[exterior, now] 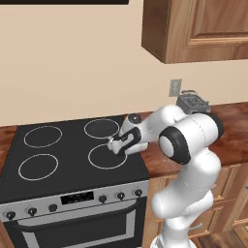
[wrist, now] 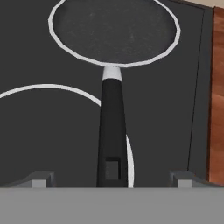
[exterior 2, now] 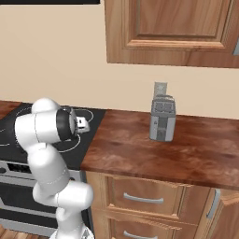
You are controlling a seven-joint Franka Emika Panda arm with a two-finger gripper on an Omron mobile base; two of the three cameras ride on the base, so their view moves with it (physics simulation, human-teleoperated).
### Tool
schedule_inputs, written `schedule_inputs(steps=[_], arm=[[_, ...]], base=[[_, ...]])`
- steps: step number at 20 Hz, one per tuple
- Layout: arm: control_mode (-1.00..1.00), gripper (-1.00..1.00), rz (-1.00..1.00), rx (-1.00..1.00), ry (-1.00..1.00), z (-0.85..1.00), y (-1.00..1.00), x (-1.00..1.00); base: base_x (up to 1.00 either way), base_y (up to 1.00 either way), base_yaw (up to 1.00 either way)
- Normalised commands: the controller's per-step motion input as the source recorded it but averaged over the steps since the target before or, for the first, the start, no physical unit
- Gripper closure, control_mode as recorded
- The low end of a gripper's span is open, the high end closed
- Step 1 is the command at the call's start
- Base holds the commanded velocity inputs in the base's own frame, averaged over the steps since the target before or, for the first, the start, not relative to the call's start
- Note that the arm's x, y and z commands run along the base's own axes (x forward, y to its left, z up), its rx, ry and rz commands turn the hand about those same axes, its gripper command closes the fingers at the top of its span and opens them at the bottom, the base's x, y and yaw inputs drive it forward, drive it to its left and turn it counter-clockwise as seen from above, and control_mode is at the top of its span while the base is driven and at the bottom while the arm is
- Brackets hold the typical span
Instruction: Move the pot and pan from the stove into the sink.
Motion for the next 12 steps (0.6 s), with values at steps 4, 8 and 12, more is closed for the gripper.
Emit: schedule_inputs(steps=[4, 8, 12], arm=[[-1.00, -1.00, 0.00, 0.00, 0.00, -0.31, 0.00, 0.18], [-1.00, -1.00, 0.00, 0.00, 0.00, -0.31, 0.00, 0.13], [-1.00, -1.00, 0.00, 0.00, 0.00, -0.20, 0.00, 0.09]], base=[[0.00, 0.00, 0.00], [0.00, 0.00, 0.00], [0.00, 0.00, 0.00]])
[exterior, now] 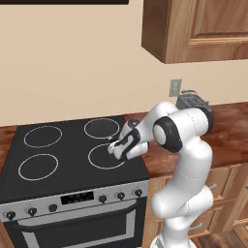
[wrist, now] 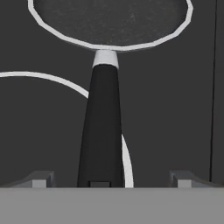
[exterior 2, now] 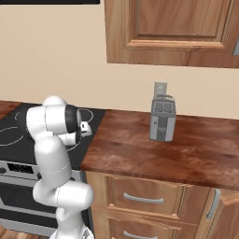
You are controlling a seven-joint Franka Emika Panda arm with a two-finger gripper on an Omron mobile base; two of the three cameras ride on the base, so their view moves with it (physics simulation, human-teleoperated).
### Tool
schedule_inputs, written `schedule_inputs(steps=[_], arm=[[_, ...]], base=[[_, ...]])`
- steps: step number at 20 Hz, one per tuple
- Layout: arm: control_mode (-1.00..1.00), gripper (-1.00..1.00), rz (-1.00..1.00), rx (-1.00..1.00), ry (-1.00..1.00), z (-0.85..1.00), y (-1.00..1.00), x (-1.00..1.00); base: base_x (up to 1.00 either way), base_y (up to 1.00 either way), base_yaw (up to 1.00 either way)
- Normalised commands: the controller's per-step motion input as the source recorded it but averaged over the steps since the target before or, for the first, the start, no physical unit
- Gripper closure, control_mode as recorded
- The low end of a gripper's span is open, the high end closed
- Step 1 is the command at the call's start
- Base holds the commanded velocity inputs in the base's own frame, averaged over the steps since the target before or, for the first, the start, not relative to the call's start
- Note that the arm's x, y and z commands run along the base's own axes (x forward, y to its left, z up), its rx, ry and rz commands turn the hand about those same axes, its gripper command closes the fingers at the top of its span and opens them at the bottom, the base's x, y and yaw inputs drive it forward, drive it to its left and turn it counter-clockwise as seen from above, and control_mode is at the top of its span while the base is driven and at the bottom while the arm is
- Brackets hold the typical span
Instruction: Move the pot and pan from the stove into the sink.
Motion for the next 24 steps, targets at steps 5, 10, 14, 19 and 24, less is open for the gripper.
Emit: schedule_inputs(steps=[5, 10, 14, 19, 24], arm=[[-1.00, -1.00, 0.00, 0.00, 0.00, -0.09, 0.01, 0.09], [-1.00, -1.00, 0.00, 0.00, 0.00, -0.08, 0.07, 0.17], [-1.00, 1.00, 0.00, 0.00, 0.00, -0.03, 0.03, 0.05], [-1.00, 1.00, 0.00, 0.00, 0.00, 0.00, 0.00, 0.00], [-1.00, 1.00, 0.00, 0.00, 0.00, 0.00, 0.00, 0.00]], base=[[0.00, 0.00, 0.00], [0.00, 0.00, 0.00], [0.00, 0.00, 0.00], [0.00, 0.00, 0.00], [0.00, 0.00, 0.00]])
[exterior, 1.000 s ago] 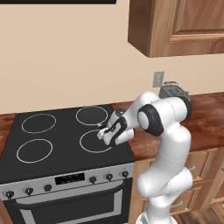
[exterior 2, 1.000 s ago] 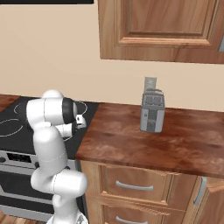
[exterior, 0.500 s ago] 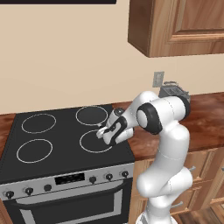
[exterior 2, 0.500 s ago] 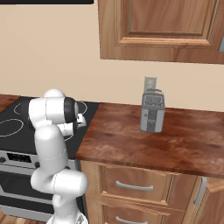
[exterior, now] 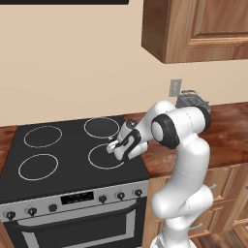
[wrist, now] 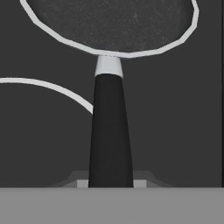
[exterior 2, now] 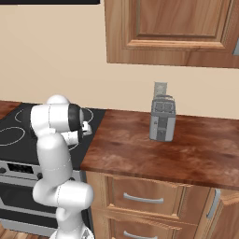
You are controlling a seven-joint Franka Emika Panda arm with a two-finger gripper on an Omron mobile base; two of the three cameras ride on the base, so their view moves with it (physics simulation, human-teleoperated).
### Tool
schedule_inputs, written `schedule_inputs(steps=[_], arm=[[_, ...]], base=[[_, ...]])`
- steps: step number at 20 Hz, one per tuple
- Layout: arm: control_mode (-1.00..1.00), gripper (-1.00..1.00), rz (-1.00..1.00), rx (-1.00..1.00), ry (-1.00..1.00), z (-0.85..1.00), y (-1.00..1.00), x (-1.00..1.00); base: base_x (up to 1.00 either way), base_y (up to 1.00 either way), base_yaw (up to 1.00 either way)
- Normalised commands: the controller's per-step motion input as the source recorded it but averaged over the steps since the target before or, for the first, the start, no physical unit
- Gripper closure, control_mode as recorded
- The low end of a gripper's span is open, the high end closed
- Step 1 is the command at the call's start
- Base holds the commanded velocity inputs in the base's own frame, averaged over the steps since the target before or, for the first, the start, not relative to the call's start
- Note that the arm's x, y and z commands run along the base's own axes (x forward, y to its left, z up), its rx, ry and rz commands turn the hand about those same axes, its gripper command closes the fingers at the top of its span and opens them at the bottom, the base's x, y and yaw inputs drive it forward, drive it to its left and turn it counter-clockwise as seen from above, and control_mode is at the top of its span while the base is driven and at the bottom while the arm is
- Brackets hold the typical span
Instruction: Move the pot and pan from the stove into the sink.
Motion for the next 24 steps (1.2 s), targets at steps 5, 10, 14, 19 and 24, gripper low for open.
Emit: schedule_inputs(steps=[5, 10, 14, 19, 24], arm=[[-1.00, 1.00, 0.00, 0.00, 0.00, 0.44, -0.01, -0.03], [-1.00, 1.00, -0.02, 0.00, 0.00, 0.88, 0.00, -0.13], [-1.00, 1.00, 0.00, 0.00, 0.01, 0.87, -0.10, -0.31], [-1.00, 1.00, 0.00, 0.00, 0.05, 0.82, -0.19, -0.39], [-1.00, 1.00, 0.00, 0.00, 0.03, 0.78, -0.26, -0.56]], base=[[0.00, 0.00, 0.00], [0.00, 0.00, 0.00], [0.00, 0.00, 0.00], [0.00, 0.00, 0.00], [0.00, 0.00, 0.00]])
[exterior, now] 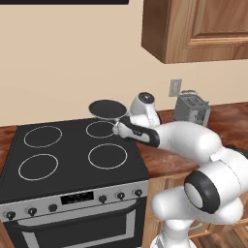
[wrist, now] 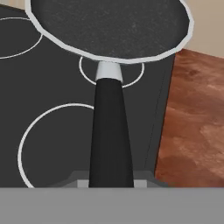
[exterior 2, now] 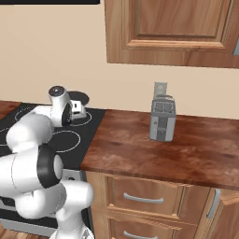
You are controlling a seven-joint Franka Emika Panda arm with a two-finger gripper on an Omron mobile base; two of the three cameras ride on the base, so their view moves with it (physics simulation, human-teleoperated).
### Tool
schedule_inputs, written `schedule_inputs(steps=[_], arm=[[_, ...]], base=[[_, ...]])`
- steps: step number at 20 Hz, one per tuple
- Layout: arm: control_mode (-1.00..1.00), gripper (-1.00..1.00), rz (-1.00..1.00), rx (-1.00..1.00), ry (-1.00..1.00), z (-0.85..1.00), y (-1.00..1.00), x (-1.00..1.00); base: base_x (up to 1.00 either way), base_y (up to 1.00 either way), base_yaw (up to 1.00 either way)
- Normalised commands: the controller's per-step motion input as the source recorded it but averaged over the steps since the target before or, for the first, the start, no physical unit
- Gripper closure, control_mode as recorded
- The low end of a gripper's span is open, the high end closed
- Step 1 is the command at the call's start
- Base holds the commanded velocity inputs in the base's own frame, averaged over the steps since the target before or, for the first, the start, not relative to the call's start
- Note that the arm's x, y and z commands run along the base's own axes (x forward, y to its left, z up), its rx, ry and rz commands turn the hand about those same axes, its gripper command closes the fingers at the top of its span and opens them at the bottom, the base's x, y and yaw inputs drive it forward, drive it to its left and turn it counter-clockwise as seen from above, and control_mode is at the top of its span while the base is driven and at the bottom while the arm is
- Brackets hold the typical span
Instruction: Move the pot and pan from the stove into the sink.
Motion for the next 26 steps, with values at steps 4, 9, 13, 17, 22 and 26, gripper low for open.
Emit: schedule_inputs(steps=[4, 9, 13, 17, 22, 26], arm=[[-1.00, 1.00, 0.00, 0.00, 0.00, 0.62, -0.30, -0.77], [-1.00, 1.00, 0.01, -0.01, 0.00, 0.45, -0.31, -0.90], [-1.00, 1.00, 0.02, -0.03, 0.00, 0.19, -0.32, -0.99], [-1.00, 1.00, 0.09, -0.04, -0.02, 0.00, -0.34, -1.00], [-1.00, 1.00, 0.13, -0.02, -0.07, 0.00, -0.22, -0.97], [-1.00, 1.00, 0.14, -0.01, -0.11, 0.00, -0.12, -0.91]], base=[[0.00, 0.00, 0.00], [0.00, 0.00, 0.00], [0.00, 0.00, 0.00], [0.00, 0.00, 0.00], [0.00, 0.00, 0.00], [0.00, 0.00, 0.00]])
